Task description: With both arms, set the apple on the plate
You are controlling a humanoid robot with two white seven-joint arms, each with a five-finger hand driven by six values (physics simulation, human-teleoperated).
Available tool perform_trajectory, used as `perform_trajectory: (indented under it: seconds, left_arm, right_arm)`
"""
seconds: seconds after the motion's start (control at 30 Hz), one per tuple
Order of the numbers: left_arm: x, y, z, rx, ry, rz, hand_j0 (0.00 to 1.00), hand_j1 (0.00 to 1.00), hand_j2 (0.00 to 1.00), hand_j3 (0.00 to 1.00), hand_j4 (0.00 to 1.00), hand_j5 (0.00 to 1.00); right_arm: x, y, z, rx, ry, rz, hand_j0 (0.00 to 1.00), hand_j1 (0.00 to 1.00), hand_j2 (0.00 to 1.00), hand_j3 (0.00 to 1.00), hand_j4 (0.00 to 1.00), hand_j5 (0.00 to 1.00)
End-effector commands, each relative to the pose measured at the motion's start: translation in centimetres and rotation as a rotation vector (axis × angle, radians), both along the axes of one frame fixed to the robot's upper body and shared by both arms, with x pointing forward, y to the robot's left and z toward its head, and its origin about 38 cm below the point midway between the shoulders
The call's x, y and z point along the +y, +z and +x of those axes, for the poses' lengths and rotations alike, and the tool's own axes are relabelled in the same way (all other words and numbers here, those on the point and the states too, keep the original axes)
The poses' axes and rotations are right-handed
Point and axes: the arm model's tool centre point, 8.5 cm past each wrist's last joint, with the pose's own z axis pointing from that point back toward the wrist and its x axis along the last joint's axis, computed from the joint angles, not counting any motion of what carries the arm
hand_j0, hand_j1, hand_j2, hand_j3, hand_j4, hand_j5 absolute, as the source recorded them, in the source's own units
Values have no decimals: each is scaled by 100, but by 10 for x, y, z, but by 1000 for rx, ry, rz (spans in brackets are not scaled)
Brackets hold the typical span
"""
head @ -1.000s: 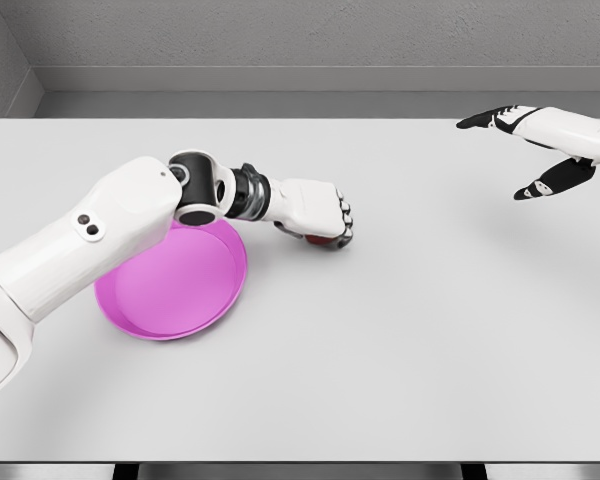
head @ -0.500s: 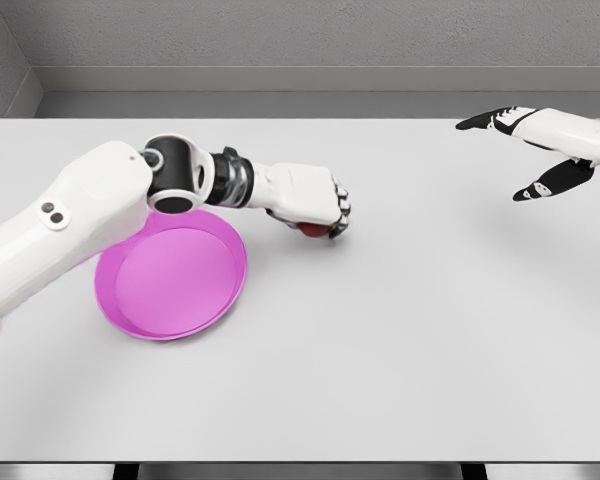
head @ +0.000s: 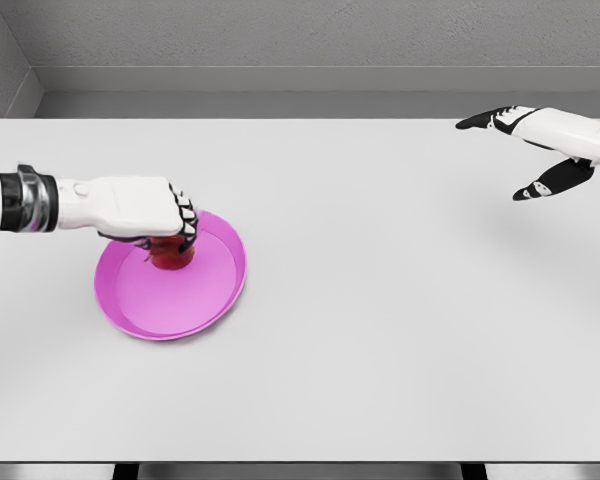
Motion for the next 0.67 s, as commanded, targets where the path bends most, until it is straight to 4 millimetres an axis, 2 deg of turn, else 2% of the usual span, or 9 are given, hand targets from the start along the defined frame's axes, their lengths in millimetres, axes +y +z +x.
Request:
perform_trajectory:
  seconds: [0.0,0.03,0.13,0.17,0.2,0.27,0.37,0.47,0.63]
  left_arm:
    - [8,-2,3,15,29,16,48,48,48,48,48,48]
    - [12,-6,5,26,45,14,65,65,65,65,65,65]
    - [14,-4,7,26,53,4,82,82,82,82,82,82]
    - [20,1,12,31,84,-25,91,91,91,91,91,91]
    - [38,11,24,39,158,-85,100,100,100,100,100,100]
    - [85,30,49,31,332,-200,100,100,100,100,100,100]
    - [123,23,80,54,518,-327,100,100,100,100,100,100]
    - [122,-15,99,137,608,-375,100,100,100,100,100,100]
    - [116,-18,100,143,601,-380,100,100,100,100,100,100]
  right_arm:
    - [0,0,0,1,-1,9,100,100,100,100,100,100]
    - [0,1,0,1,-2,8,100,100,100,100,100,100]
    - [-1,1,0,1,-3,7,100,100,100,100,100,100]
    - [0,1,0,1,-2,8,100,100,100,100,100,100]
    - [0,1,0,1,-2,8,100,100,100,100,100,100]
    - [-1,1,0,1,-3,5,100,100,100,100,100,100]
    - [-2,1,-1,2,-5,4,100,100,100,100,100,100]
    - [-2,0,0,3,-5,4,100,100,100,100,100,100]
    - [-2,-1,0,5,-6,4,100,100,100,100,100,100]
